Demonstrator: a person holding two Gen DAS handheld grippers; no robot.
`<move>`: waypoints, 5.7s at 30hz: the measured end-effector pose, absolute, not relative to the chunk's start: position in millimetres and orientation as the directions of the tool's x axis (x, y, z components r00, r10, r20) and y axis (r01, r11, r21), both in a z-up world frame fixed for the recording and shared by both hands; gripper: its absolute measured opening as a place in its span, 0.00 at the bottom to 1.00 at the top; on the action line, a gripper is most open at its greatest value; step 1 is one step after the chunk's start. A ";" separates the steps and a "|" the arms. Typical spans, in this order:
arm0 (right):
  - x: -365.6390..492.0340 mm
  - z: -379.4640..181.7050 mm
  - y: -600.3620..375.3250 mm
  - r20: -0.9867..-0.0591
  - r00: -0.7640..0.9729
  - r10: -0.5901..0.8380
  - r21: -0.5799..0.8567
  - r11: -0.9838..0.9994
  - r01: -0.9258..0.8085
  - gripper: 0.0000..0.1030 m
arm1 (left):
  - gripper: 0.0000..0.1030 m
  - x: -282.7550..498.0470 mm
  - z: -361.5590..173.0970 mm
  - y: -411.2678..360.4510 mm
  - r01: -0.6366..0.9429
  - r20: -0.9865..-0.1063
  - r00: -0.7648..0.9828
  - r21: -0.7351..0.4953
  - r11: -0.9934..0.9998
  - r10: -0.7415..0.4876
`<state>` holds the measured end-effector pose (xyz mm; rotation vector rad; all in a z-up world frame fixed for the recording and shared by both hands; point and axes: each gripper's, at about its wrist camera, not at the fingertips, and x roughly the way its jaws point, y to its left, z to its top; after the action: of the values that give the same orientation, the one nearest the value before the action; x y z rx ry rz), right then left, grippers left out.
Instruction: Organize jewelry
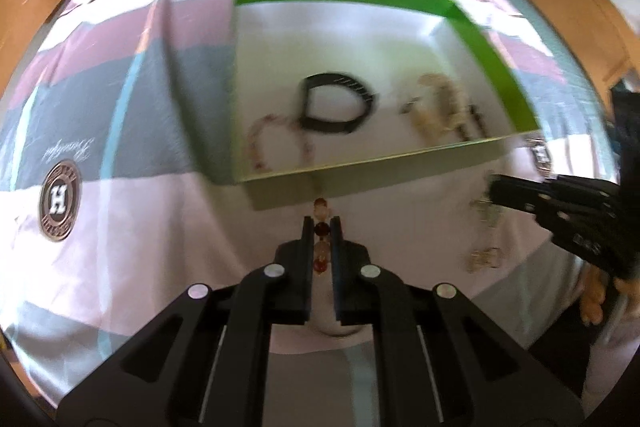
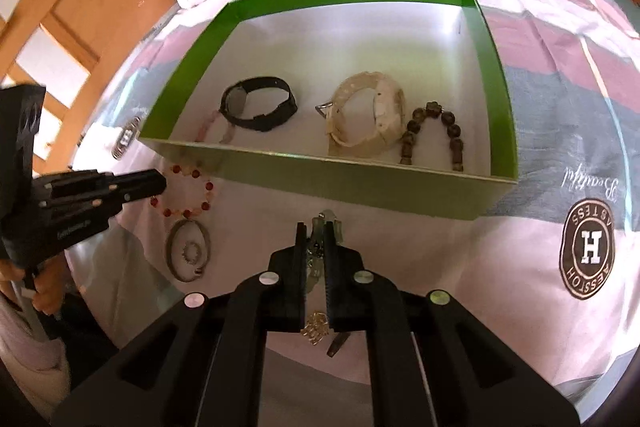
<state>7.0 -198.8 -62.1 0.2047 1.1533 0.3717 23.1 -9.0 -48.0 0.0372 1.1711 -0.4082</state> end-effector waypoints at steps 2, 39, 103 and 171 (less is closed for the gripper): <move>7.6 -61.9 -197.2 -0.836 0.329 0.440 0.394 0.897 -0.199 0.07 | 0.07 17.1 -42.5 -15.9 0.374 -0.885 0.314 -0.218 0.901 -0.345; 0.7 -82.4 -199.3 -0.924 0.320 0.208 0.174 0.976 -0.132 0.43 | 0.40 36.6 -98.2 -22.9 0.298 -0.943 0.292 -0.071 0.952 -0.162; -9.2 -49.6 -174.5 -0.849 0.446 0.284 0.182 0.949 -0.259 0.05 | 0.07 21.0 -56.4 -44.7 0.364 -0.879 0.438 -0.018 0.931 -0.188; -2.8 -14.5 -207.9 -0.848 0.412 0.334 0.225 0.930 -0.291 0.41 | 0.36 23.7 -13.5 4.8 0.376 -0.855 0.389 -0.193 0.906 -0.343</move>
<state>-2.8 -207.9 -14.5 0.0445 1.0774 0.3928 23.7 4.8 -13.5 0.0341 1.0788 -0.4572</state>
